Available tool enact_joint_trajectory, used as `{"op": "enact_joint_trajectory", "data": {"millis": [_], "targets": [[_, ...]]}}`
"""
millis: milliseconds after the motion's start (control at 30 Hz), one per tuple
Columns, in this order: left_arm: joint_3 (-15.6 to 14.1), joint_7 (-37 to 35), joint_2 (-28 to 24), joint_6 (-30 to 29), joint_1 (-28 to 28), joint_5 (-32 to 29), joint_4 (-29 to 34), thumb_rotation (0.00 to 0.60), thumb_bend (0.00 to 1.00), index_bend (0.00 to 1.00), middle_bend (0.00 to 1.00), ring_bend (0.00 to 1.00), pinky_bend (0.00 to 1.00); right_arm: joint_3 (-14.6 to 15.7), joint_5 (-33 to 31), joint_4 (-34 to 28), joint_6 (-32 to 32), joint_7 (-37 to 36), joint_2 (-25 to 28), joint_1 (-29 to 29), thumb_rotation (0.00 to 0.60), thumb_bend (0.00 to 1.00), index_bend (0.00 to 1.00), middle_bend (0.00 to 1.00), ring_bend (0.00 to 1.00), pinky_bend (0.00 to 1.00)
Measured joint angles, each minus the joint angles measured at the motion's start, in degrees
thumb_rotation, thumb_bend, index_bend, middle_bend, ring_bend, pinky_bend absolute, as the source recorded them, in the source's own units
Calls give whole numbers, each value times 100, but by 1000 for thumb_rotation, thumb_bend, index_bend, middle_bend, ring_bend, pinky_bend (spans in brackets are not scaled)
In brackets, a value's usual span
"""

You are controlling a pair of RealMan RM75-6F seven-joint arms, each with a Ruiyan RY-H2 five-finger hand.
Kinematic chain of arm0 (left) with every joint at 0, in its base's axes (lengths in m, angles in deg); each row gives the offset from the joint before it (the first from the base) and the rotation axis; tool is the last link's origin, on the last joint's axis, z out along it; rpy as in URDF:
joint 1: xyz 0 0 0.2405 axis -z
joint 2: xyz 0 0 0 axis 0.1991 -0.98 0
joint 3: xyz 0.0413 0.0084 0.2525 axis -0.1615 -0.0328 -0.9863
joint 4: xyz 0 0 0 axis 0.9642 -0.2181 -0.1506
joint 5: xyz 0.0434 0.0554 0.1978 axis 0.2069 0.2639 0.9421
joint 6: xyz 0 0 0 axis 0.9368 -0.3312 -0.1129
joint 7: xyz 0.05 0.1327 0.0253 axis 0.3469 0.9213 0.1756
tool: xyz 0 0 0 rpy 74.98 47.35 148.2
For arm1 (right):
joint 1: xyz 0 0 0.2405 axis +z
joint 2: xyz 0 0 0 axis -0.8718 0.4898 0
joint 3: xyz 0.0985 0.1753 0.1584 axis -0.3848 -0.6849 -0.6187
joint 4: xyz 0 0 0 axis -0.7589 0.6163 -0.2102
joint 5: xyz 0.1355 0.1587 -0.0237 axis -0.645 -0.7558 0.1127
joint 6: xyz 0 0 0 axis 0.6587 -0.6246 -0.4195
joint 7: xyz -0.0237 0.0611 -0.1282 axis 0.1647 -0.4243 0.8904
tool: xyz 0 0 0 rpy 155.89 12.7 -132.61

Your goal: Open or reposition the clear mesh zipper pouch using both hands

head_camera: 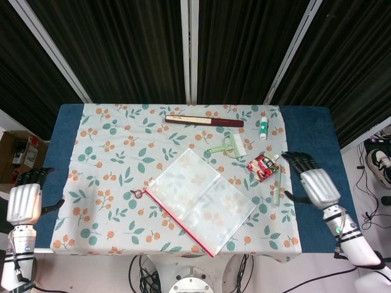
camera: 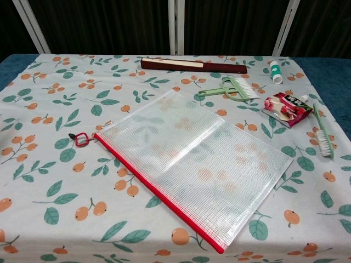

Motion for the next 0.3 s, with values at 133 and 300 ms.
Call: {"op": "enact_joint_trajectory", "data": {"millis": [133,300], "targets": [[-284,-94,-198,-226,-263,335,155,600,22,236,227,162,184,5,-40,153,-806,84,7,-707,600,176,0,62,0,0],[-507,-132,-246,-636,-567,646,405,600,22,236,227,163,184,138,108,347,-1456,-164,-16,-1358,600,176,0,62,0,0]]}}
